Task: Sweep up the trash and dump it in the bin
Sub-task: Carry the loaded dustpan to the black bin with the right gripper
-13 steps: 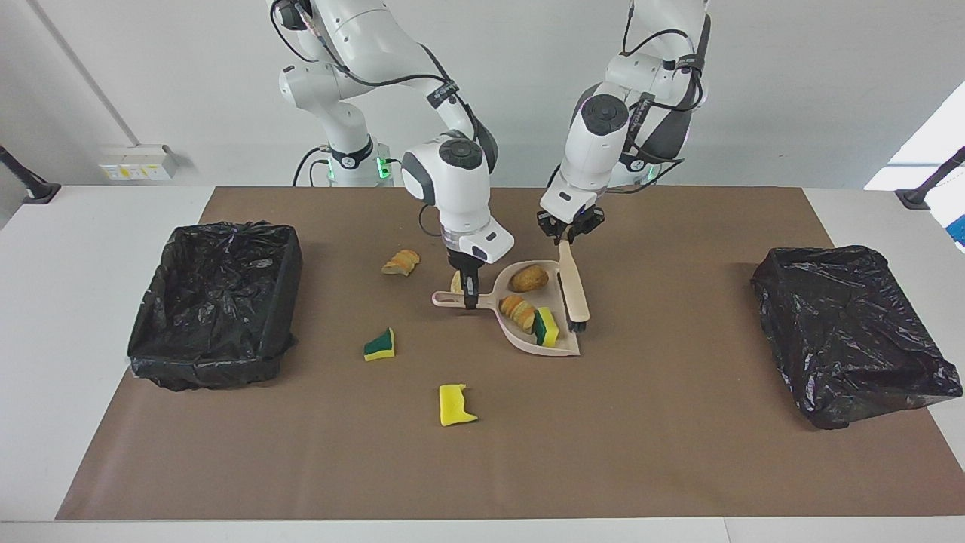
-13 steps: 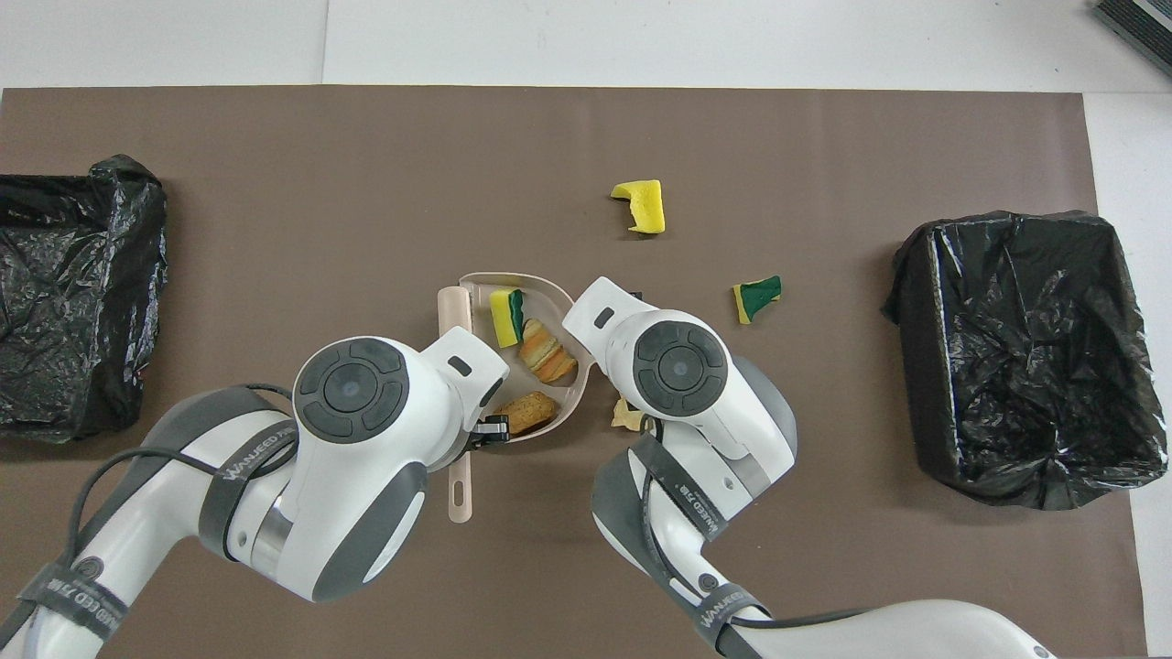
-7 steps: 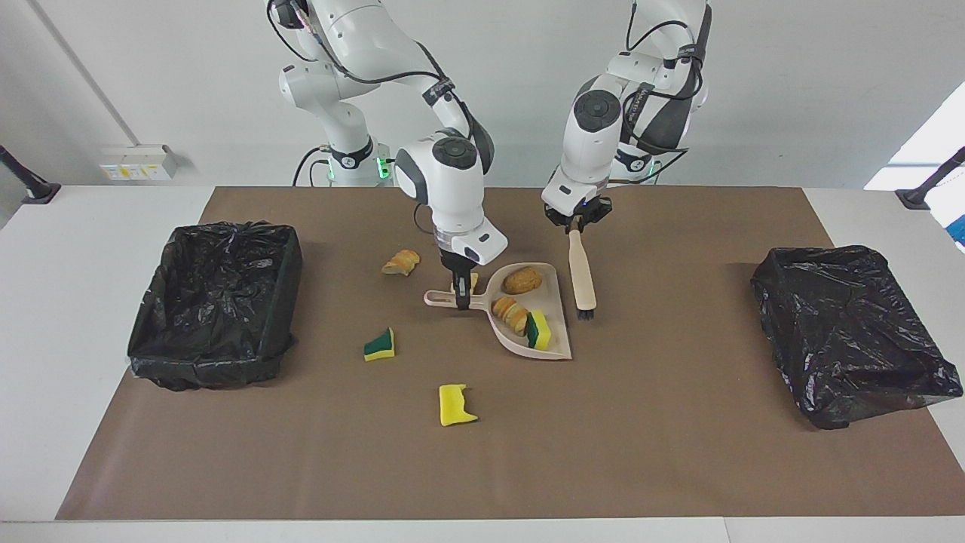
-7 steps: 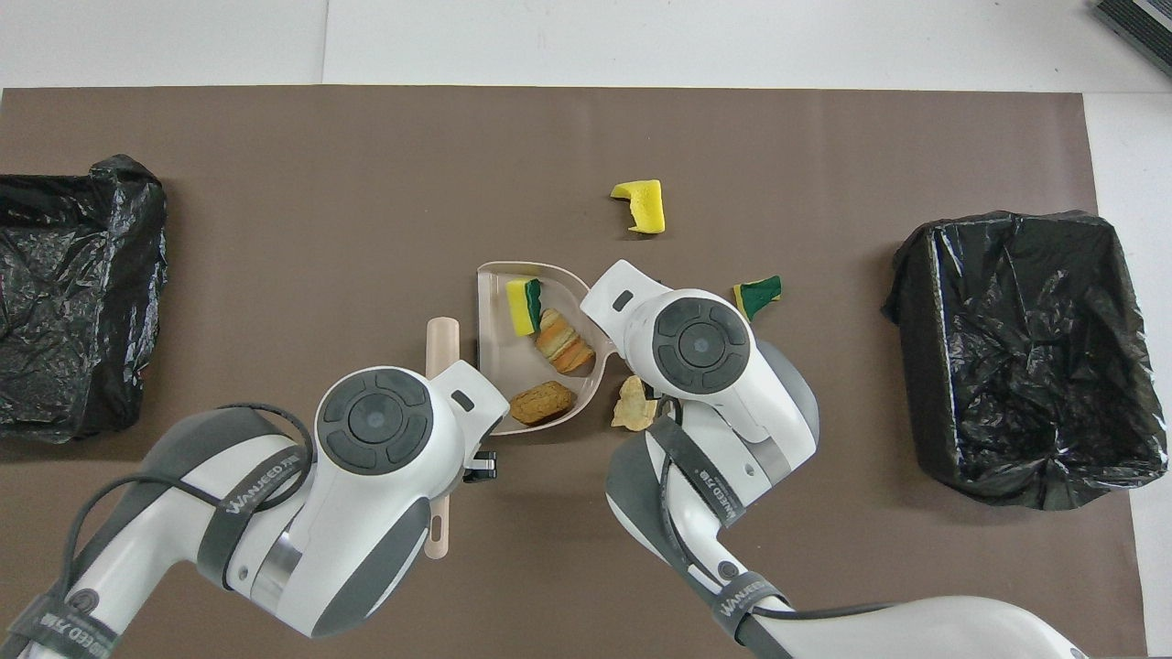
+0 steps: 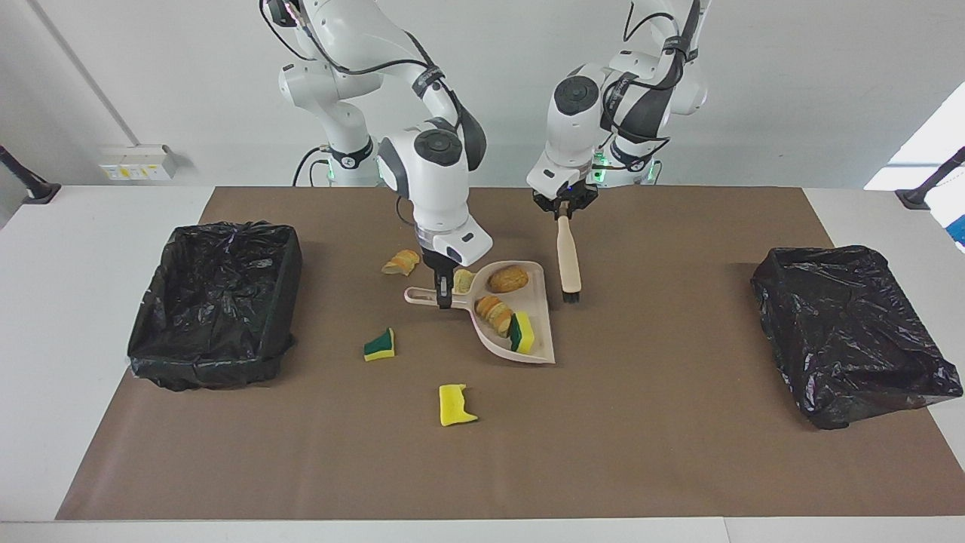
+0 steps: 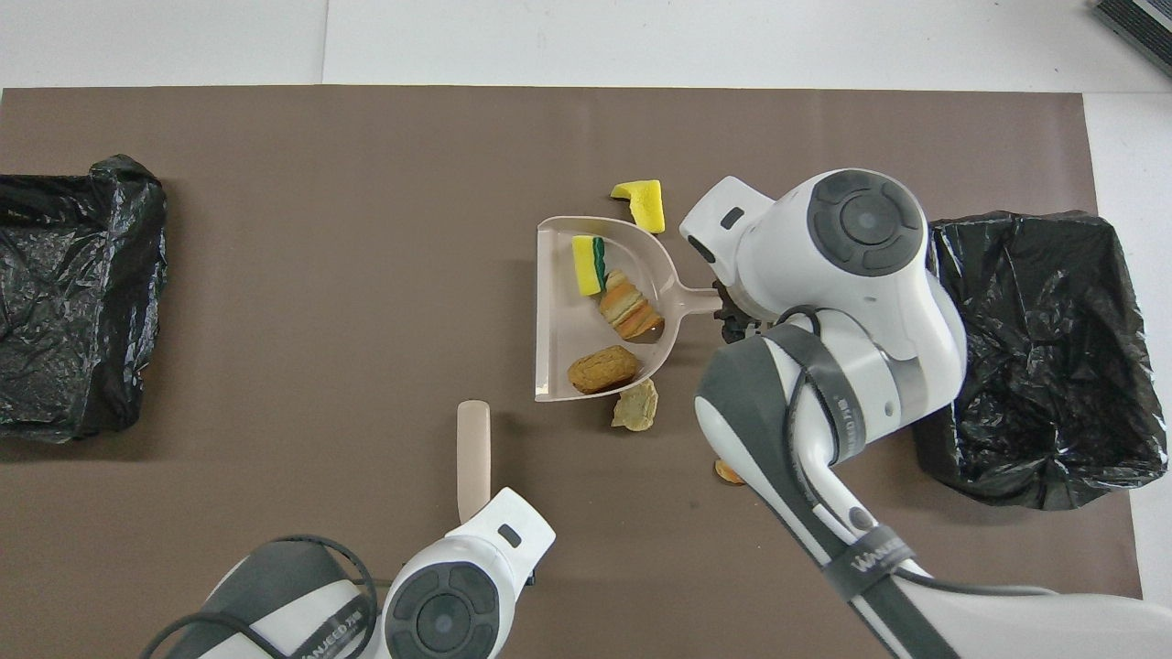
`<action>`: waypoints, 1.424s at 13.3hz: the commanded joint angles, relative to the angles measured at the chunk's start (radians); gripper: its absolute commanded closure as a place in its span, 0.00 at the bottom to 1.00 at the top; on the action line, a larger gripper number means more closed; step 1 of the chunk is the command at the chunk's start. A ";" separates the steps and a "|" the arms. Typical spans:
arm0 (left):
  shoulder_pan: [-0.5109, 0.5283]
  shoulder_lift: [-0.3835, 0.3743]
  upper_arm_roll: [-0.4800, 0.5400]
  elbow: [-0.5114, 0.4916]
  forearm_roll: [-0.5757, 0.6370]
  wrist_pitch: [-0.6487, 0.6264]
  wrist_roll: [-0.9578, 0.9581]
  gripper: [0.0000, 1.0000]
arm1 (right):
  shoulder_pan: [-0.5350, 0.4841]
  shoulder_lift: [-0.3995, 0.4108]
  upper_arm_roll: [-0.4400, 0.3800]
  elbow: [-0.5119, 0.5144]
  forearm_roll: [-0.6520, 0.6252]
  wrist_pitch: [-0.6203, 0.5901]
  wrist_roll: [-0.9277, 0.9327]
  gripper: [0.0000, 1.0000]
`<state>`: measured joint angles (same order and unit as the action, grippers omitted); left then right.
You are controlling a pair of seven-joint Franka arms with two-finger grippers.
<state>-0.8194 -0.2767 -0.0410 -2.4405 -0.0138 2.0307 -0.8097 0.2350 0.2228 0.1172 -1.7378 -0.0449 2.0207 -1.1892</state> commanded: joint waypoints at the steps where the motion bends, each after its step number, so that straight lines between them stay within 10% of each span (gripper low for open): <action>1: -0.088 -0.050 0.012 -0.069 -0.011 0.045 -0.090 1.00 | -0.084 -0.049 0.010 0.053 0.033 -0.115 -0.075 1.00; 10: -0.156 -0.010 0.013 -0.146 -0.149 0.210 -0.135 1.00 | -0.414 -0.126 -0.019 0.110 0.013 -0.307 -0.597 1.00; 19: -0.124 0.002 0.015 -0.140 -0.156 0.168 -0.039 0.53 | -0.628 -0.131 -0.027 0.103 -0.338 -0.203 -0.819 1.00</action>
<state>-0.9572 -0.2702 -0.0291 -2.5713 -0.1496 2.2097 -0.8832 -0.3789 0.1026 0.0787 -1.6307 -0.3188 1.7958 -2.0122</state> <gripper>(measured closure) 0.652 0.674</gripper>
